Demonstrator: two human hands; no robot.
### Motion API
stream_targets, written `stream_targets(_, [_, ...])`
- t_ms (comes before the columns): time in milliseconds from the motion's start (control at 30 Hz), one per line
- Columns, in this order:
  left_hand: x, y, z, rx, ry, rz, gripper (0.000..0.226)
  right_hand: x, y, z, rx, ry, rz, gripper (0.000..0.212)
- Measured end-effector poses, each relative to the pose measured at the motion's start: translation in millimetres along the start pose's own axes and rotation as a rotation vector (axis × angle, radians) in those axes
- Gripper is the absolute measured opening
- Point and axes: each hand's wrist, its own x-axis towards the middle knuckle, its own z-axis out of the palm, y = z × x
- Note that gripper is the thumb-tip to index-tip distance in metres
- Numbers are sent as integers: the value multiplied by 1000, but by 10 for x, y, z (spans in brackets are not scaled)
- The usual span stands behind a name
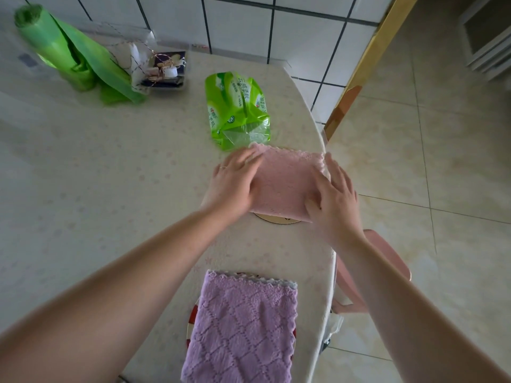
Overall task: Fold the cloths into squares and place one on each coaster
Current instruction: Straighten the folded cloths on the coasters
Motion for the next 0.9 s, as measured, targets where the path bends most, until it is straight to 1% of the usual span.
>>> stream_targets(33, [-25, -4, 22, 84, -92, 41, 55, 17, 0, 4, -85, -49, -54, 58])
stream_targets(67, [-47, -22, 61, 166, -198, 53, 58, 34, 22, 31, -158, -124, -68, 59])
stream_targets(100, [-60, -45, 96, 244, -285, 49, 62, 41, 51, 56, -219, -199, -52, 61])
stream_targets(133, [-58, -76, 122, 304, -338, 44, 65, 42, 88, 87, -255, -254, -26, 62])
stream_targets(233, [-9, -107, 130, 380, -406, 37, 69, 51, 133, 124, -280, -322, 10, 65])
stream_targets(300, [11, -68, 82, 349, -433, 19, 71, 53, 92, 85, -230, -328, 30, 68])
stream_targets(333, [-3, -64, 58, 293, -411, 0, 72, 18, 58, 55, -176, -300, 48, 70])
stream_targets(367, [-53, -72, 31, 208, -348, -23, 71, -56, 21, 26, -106, -248, 68, 71])
stream_targets(400, [-149, -101, 4, 98, -245, -44, 67, -171, -14, 2, -28, -185, 82, 70])
stream_targets(467, [-439, -189, -73, -97, -61, -91, 54, -504, -75, -33, 135, -73, 109, 62])
stream_targets(500, [-632, -239, -113, -172, -17, -123, 47, -702, -106, -34, 211, -35, 124, 57])
stream_targets(567, [-1046, -308, -199, -306, -26, -232, 30, -1082, -166, -17, 319, 4, 160, 47])
stream_targets(667, [-1586, -338, -302, -418, -52, -368, 25, -1546, -290, 48, 412, 6, 229, 42])
stream_targets(800, [-1993, -301, -355, -420, -125, -424, 22, -1911, -429, 132, 411, -19, 274, 42])
stream_targets(900, [-2133, -230, -343, -439, -188, -400, 24, -2019, -476, 126, 406, -28, 301, 44])
